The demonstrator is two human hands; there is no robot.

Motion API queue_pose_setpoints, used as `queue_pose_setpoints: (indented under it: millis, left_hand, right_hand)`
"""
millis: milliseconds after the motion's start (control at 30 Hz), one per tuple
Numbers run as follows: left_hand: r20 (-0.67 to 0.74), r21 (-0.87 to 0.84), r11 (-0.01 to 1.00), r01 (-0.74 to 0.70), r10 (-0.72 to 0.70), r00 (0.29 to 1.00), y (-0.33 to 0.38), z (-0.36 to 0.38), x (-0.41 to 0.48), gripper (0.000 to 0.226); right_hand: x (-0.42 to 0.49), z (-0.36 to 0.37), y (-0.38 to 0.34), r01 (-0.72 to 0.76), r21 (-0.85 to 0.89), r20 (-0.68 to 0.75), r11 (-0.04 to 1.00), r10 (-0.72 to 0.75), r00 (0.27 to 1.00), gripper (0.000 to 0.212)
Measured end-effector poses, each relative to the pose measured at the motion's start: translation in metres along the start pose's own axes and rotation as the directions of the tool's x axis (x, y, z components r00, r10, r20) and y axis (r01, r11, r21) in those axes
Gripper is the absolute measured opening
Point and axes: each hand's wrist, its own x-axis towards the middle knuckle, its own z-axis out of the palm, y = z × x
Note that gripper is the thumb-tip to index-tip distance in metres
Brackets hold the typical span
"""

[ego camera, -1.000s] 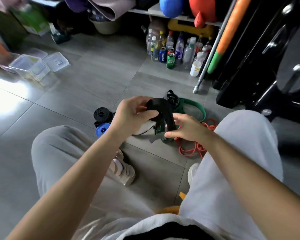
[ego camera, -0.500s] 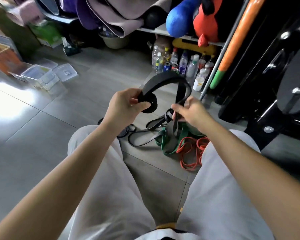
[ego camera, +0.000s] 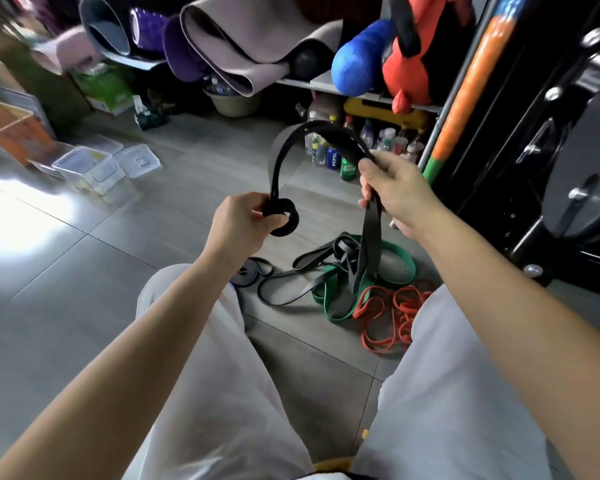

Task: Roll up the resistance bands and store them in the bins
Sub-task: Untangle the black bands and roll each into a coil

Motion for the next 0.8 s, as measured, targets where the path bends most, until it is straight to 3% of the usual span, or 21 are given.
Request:
queue_pose_setpoints:
  millis: [100,167,233,300,433,533,600,700,800]
  left_hand:
    - [0.003,0.049,0.999,0.017,-0.017,1.000,-0.007,-0.001,-0.002,0.021]
    - [0.012,0.090,0.996,0.025,-0.026,1.000,-0.011,0.002,-0.004,0.022]
    - [0.007,0.092,0.995,0.026,-0.027,1.000,-0.013,0.005,-0.005,0.023]
    - [-0.010,0.064,0.998,0.022,-0.021,1.000,-0.012,0.006,-0.005,0.021]
    - [-0.019,0.033,0.999,0.011,-0.010,1.000,-0.008,0.001,-0.005,0.020]
    - [0.076,0.045,0.999,-0.010,0.006,0.997,-0.003,0.003,-0.006,0.022]
    - [0.141,0.019,1.000,-0.003,0.000,0.990,0.002,0.008,-0.009,0.021]
    - [0.211,-0.040,0.998,0.044,-0.034,0.977,0.008,0.020,-0.009,0.021]
    - [0.283,-0.041,0.999,0.027,-0.014,0.959,0.012,0.032,-0.002,0.020]
  right_hand:
    - [-0.006,-0.001,0.003,-0.064,0.224,0.022,0.973,0.061,0.998,0.020]
    - [-0.006,-0.003,0.003,-0.078,0.276,-0.007,0.958,0.083,0.997,0.014]
    - [-0.004,-0.005,0.011,-0.062,0.134,-0.061,0.989,0.070,0.996,0.009]
    - [-0.003,-0.009,0.033,-0.089,-0.123,-0.084,0.988,0.079,0.993,0.008]
    - [-0.013,-0.025,0.097,-0.203,-0.625,-0.019,0.754,0.245,0.969,0.021]
    - [-0.030,-0.028,0.121,-0.244,-0.730,0.002,0.638,0.359,0.933,0.027]
    - [-0.039,-0.026,0.125,-0.256,-0.680,0.048,0.688,0.389,0.920,0.043]
    - [-0.046,-0.014,0.118,-0.219,-0.522,0.197,0.824,0.367,0.909,0.087]
    - [-0.038,0.007,0.123,-0.185,-0.326,0.274,0.927,0.280,0.920,0.104]
